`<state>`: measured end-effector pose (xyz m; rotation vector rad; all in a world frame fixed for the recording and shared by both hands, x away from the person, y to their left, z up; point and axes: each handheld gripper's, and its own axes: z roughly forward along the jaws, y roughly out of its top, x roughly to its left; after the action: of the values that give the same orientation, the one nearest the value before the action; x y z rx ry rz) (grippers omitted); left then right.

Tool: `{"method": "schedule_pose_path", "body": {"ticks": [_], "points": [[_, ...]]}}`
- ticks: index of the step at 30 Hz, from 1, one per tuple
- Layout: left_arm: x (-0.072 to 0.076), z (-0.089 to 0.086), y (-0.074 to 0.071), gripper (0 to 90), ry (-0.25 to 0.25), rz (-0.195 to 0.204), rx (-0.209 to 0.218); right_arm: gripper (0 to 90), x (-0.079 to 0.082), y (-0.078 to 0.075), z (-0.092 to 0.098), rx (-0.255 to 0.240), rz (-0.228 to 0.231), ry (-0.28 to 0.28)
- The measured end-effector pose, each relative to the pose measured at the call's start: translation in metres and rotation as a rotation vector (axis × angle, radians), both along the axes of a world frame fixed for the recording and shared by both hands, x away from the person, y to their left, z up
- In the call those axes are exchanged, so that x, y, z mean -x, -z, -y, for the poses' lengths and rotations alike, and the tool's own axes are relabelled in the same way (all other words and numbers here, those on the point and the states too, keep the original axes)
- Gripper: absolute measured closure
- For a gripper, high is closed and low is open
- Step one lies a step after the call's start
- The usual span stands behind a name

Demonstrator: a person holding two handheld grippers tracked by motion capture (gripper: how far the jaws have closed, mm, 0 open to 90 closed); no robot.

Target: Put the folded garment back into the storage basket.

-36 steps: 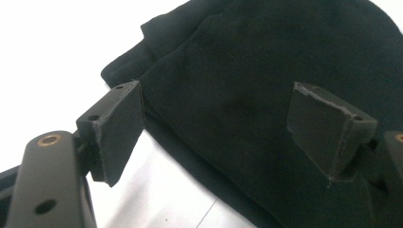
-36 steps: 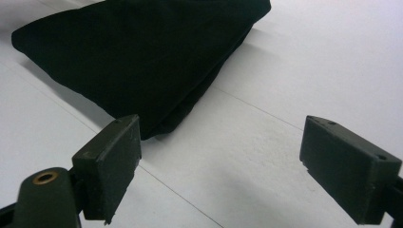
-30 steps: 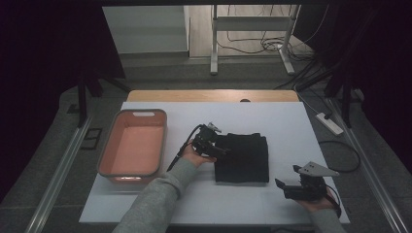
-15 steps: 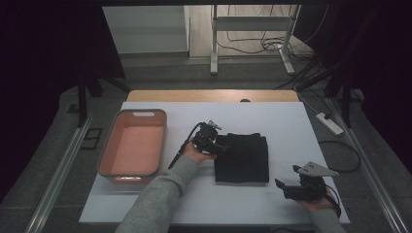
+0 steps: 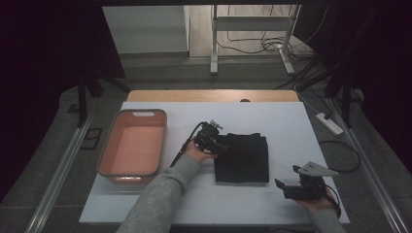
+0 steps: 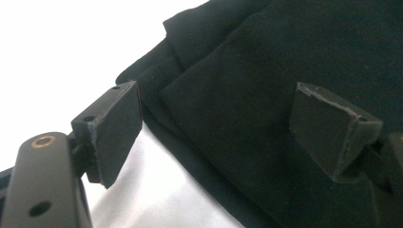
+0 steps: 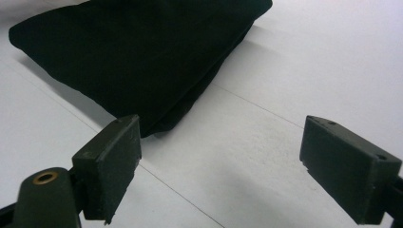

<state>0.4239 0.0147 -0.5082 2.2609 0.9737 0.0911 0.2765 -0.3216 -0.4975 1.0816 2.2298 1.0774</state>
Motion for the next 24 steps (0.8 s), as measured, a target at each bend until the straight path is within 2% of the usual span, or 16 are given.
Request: {"method": "schedule_pose_path", "body": {"ticks": [6, 17, 20, 24], "points": [[-0.005, 0.003, 0.006, 17.4, -0.002, -0.014, -0.013, 14.5, 0.0, 0.0, 0.0, 0.0, -0.001, -0.001], [-0.013, 0.002, 0.015, 12.6, -0.017, -0.047, 0.004, 14.5, 0.0, 0.001, 0.0, 0.002, -0.003, -0.002], [-0.014, 0.003, 0.016, 11.8, -0.005, -0.041, -0.006, 14.5, 0.0, 0.001, 0.001, 0.001, -0.003, -0.001], [-0.016, 0.009, 0.016, 11.0, 0.01, -0.026, -0.04, 14.5, 0.0, 0.001, 0.001, 0.001, -0.003, -0.001]]}}
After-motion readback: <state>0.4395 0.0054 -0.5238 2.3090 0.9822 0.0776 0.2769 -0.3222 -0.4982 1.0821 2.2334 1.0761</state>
